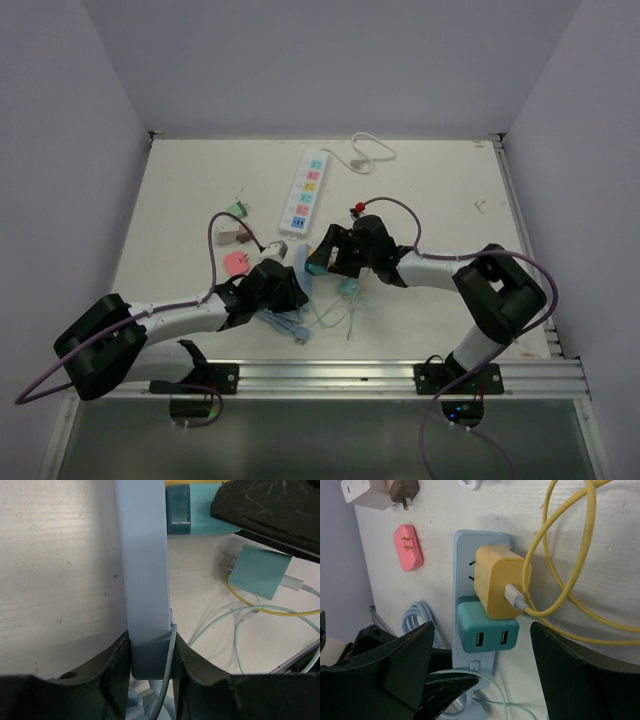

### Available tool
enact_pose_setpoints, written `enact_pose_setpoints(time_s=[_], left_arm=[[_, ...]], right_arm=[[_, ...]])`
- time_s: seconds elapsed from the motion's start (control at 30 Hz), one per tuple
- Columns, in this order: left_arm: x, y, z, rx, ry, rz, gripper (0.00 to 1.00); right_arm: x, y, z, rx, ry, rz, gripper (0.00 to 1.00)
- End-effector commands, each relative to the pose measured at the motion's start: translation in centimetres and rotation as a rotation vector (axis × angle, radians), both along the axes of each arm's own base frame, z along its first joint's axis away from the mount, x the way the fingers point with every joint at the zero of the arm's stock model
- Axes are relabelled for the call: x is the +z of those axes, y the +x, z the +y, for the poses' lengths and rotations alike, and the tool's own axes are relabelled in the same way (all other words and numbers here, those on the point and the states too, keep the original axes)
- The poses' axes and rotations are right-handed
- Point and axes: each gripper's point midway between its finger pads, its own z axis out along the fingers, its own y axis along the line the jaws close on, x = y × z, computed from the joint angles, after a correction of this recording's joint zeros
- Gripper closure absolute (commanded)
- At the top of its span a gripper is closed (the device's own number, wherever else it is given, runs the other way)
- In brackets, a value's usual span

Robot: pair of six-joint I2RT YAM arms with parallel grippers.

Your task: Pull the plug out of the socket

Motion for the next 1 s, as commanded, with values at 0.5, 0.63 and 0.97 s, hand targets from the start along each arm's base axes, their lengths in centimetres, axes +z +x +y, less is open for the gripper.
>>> enact_pose_setpoints(time_s=[0.5, 0.63, 0.97], left_arm=[[3.0, 1.4, -1.3, 0.003, -0.108, -0.104, 0.81], [4.0, 1.3, -1.2, 0.002, -0.122, -0.119, 0.55], [6.9, 1.1, -0.7, -0.016, -0.124, -0.164, 0.07]], right_arm=[[0.6, 0.3, 1.8, 0.054, 0.083, -0.029, 0.91], [0.9, 0.4, 1.6, 0.068, 0.061, -0.052, 1.00], [2.2, 0.6, 1.4, 0.095, 0.029, -0.114, 1.00]])
